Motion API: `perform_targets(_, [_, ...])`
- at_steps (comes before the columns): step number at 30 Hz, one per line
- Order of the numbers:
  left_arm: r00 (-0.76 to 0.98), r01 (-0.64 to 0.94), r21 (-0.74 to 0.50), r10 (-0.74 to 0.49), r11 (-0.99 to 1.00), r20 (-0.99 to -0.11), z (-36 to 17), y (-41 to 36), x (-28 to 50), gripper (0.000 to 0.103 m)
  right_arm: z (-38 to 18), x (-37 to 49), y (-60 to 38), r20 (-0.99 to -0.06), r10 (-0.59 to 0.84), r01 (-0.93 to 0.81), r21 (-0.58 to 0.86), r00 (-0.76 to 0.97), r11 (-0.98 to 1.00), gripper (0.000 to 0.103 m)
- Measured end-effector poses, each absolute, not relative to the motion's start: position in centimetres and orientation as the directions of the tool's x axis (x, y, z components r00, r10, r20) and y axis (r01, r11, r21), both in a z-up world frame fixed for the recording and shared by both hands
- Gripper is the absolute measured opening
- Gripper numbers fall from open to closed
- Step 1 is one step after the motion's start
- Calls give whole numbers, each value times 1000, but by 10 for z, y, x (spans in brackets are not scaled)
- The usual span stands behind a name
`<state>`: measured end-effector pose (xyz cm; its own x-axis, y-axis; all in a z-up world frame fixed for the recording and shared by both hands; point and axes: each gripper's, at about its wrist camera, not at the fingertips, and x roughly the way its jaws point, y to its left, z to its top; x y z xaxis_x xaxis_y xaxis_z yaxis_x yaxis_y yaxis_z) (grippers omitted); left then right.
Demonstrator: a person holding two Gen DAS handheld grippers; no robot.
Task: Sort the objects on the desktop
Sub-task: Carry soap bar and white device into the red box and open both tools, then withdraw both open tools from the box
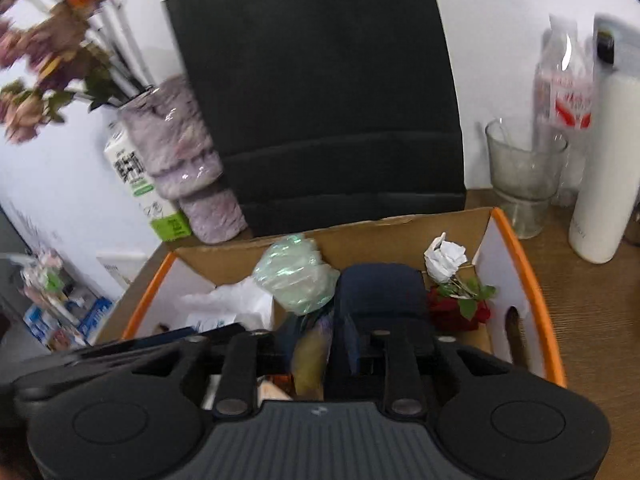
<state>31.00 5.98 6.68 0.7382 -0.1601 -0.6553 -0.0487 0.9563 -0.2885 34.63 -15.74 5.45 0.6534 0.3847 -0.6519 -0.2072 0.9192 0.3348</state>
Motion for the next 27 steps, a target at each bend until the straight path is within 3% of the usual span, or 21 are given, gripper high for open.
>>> perform_targets(1, [746, -47, -306, -171, 951, -643, 70, 65, 304, 78, 54, 348, -159, -645, 393, -204, 350, 656, 914, 43])
perform_targets(4, [789, -70, -294, -128, 953, -601, 90, 68, 262, 85, 63, 340, -164, -619, 389, -197, 356, 682, 913, 51])
perform_targets(5, [806, -62, -277, -115, 959, -580, 96, 67, 240, 95, 69, 329, -164, -608, 379, -209, 333, 697, 919, 53])
perform_targets(7, [844, -61, -260, -89, 964, -529, 102, 66, 197, 103, 78, 299, -164, -583, 354, -241, 265, 731, 934, 67])
perform_targets(10, [858, -57, -224, -67, 973, -509, 100, 62, 135, 103, 83, 240, -166, -547, 294, -270, 127, 784, 954, 79])
perform_targets(17, [862, -34, -112, -28, 993, -506, 67, 45, 36, 103, 62, 100, -171, -519, 228, -293, -46, 824, 955, 86])
perform_targets(27, [803, -28, -112, -44, 993, -594, 11, 47, -26, 103, 9, -9, -167, -586, 220, -278, -10, 780, 961, 86])
